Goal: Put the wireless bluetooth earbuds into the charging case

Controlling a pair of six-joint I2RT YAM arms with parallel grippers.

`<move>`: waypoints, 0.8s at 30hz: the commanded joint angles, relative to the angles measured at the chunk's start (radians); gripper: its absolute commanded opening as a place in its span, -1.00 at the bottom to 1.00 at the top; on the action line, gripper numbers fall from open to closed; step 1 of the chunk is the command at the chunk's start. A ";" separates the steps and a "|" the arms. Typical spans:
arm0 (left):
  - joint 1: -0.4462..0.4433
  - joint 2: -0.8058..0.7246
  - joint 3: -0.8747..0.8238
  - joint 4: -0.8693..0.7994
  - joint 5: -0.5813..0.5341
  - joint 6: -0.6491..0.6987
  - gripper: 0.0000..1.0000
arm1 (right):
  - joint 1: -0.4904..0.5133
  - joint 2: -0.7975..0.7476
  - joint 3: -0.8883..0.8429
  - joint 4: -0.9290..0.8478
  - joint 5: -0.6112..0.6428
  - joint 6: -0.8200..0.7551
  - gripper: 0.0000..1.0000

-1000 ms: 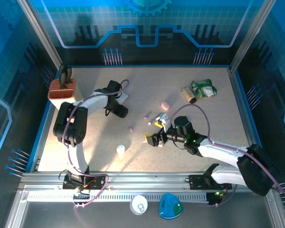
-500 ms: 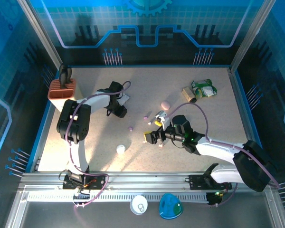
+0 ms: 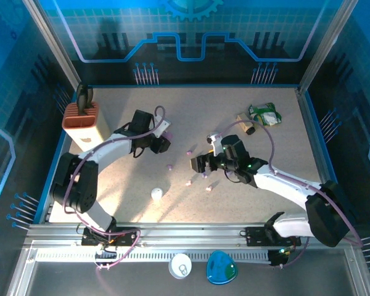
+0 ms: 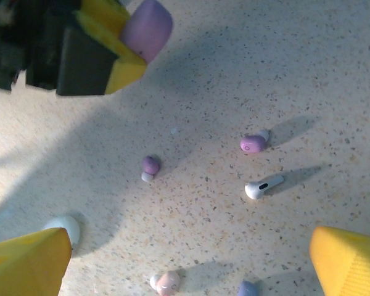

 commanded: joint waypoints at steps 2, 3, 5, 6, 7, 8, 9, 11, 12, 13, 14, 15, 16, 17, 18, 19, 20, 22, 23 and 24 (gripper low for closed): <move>-0.053 -0.071 -0.091 0.204 0.142 0.053 -0.20 | -0.122 -0.001 -0.031 0.061 -0.244 0.229 0.91; -0.073 -0.079 -0.100 0.218 0.143 0.058 -0.20 | -0.142 0.002 -0.037 0.079 -0.284 0.257 0.87; -0.120 -0.086 -0.105 0.224 0.143 0.082 -0.20 | -0.166 0.000 -0.048 0.110 -0.339 0.286 0.85; -0.149 -0.087 -0.107 0.227 0.133 0.095 -0.19 | -0.172 -0.002 -0.054 0.127 -0.364 0.292 0.84; -0.176 -0.090 -0.113 0.237 0.121 0.104 -0.19 | -0.175 -0.005 -0.055 0.130 -0.378 0.296 0.83; -0.206 -0.093 -0.120 0.253 0.101 0.114 -0.17 | -0.176 -0.010 -0.052 0.125 -0.395 0.300 0.81; -0.235 -0.094 -0.129 0.264 0.084 0.129 -0.17 | -0.176 -0.013 -0.050 0.118 -0.415 0.301 0.81; -0.287 -0.100 -0.137 0.268 0.072 0.157 -0.15 | -0.177 -0.019 -0.047 0.105 -0.432 0.307 0.79; -0.308 -0.104 -0.144 0.275 0.073 0.163 -0.15 | -0.178 -0.023 -0.049 0.094 -0.436 0.309 0.72; -0.326 -0.109 -0.149 0.280 0.074 0.167 -0.15 | -0.178 -0.026 -0.050 0.087 -0.438 0.309 0.65; -0.339 -0.114 -0.153 0.286 0.074 0.168 -0.15 | -0.178 -0.031 -0.052 0.077 -0.435 0.311 0.57; -0.351 -0.118 -0.156 0.291 0.076 0.168 -0.15 | -0.180 -0.035 -0.059 0.073 -0.433 0.316 0.48; -0.359 -0.121 -0.155 0.289 0.078 0.168 -0.15 | -0.182 -0.040 -0.064 0.074 -0.433 0.319 0.46; -0.368 -0.124 -0.153 0.287 0.076 0.172 -0.15 | -0.184 -0.042 -0.071 0.079 -0.433 0.328 0.40; -0.376 -0.126 -0.152 0.287 0.073 0.175 -0.15 | -0.185 -0.043 -0.076 0.086 -0.436 0.337 0.30; -0.382 -0.126 -0.152 0.287 0.072 0.179 -0.15 | -0.187 -0.043 -0.080 0.088 -0.440 0.344 0.18; -0.388 -0.125 -0.149 0.288 0.070 0.180 -0.15 | -0.186 -0.040 -0.081 0.092 -0.448 0.350 0.08; -0.394 -0.124 -0.149 0.294 0.069 0.179 -0.16 | -0.187 -0.038 -0.083 0.099 -0.463 0.358 -0.01; -0.398 -0.124 -0.148 0.296 0.069 0.178 -0.16 | -0.188 -0.037 -0.083 0.104 -0.470 0.362 -0.03; -0.401 -0.121 -0.148 0.300 0.067 0.177 -0.15 | -0.187 -0.035 -0.086 0.106 -0.475 0.365 -0.07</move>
